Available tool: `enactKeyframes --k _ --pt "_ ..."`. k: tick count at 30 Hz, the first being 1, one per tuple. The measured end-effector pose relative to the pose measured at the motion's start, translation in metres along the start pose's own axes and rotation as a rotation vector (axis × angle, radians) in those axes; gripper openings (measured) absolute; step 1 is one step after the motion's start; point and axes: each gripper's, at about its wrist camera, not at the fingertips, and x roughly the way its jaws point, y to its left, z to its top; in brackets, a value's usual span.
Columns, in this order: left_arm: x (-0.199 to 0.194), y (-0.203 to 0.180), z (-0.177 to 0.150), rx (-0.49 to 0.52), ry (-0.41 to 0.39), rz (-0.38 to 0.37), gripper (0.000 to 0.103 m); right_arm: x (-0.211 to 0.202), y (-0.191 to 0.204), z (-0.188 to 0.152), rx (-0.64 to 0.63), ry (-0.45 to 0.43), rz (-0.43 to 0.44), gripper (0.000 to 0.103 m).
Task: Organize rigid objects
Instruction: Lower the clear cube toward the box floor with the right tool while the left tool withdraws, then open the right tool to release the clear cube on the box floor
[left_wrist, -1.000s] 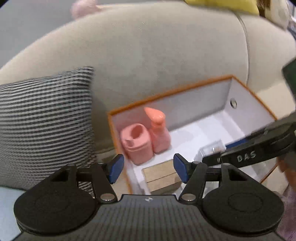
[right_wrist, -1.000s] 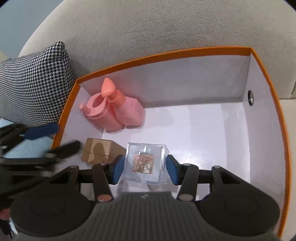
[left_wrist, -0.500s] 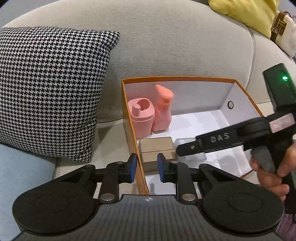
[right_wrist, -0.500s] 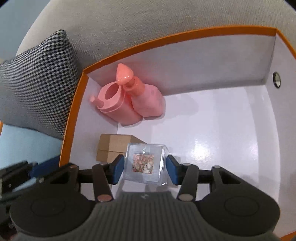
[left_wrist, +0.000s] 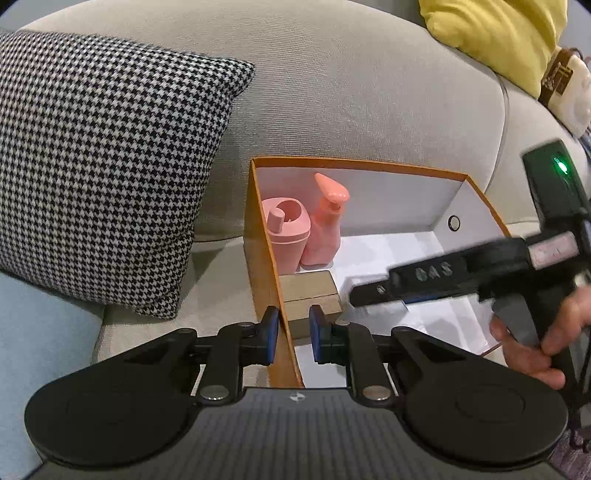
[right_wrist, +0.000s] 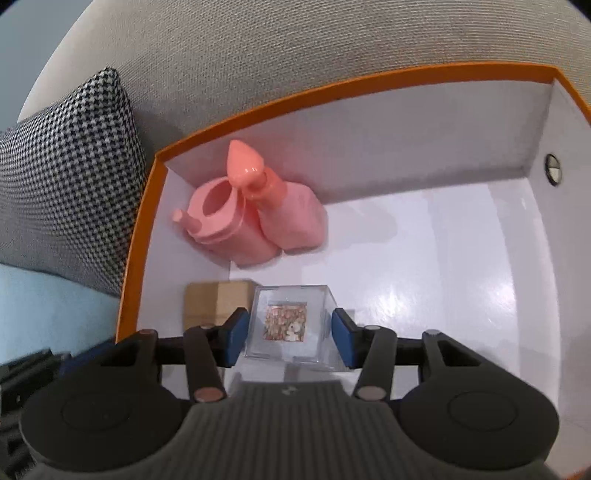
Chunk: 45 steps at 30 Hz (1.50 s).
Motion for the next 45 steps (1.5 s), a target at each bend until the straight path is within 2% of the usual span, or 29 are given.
enactKeyframes --k 7,20,25,31,37,40,42,43,45 --pt "-0.009 0.003 -0.008 -0.038 -0.016 -0.016 0.020 0.006 0.009 -0.019 -0.017 0.115 0.088 0.051" --pt "-0.034 0.010 -0.020 -0.022 -0.007 -0.013 0.020 0.039 0.027 -0.021 0.032 0.140 0.138 0.051" --pt "-0.034 0.005 -0.024 -0.021 -0.006 -0.014 0.020 0.030 0.029 -0.017 -0.007 0.127 0.134 0.051" --pt "-0.029 0.007 -0.019 -0.014 -0.001 -0.007 0.020 0.010 0.027 -0.001 -0.030 0.050 0.088 0.054" --pt "-0.011 0.007 -0.004 0.019 0.024 0.000 0.020 0.014 0.039 0.019 -0.020 0.030 0.071 0.057" --pt "-0.006 0.008 -0.001 0.024 0.027 -0.003 0.020 0.022 0.044 0.023 -0.025 0.035 0.046 0.052" --pt "-0.004 0.008 0.000 0.030 0.028 -0.002 0.019 0.025 0.044 0.022 -0.028 0.034 0.013 0.041" --pt "-0.002 0.009 0.001 0.030 0.028 -0.005 0.018 0.025 0.043 0.020 -0.036 0.026 -0.005 0.031" --pt "0.004 0.011 0.004 0.028 0.031 -0.013 0.017 0.024 0.038 0.019 -0.040 0.016 0.008 0.027"
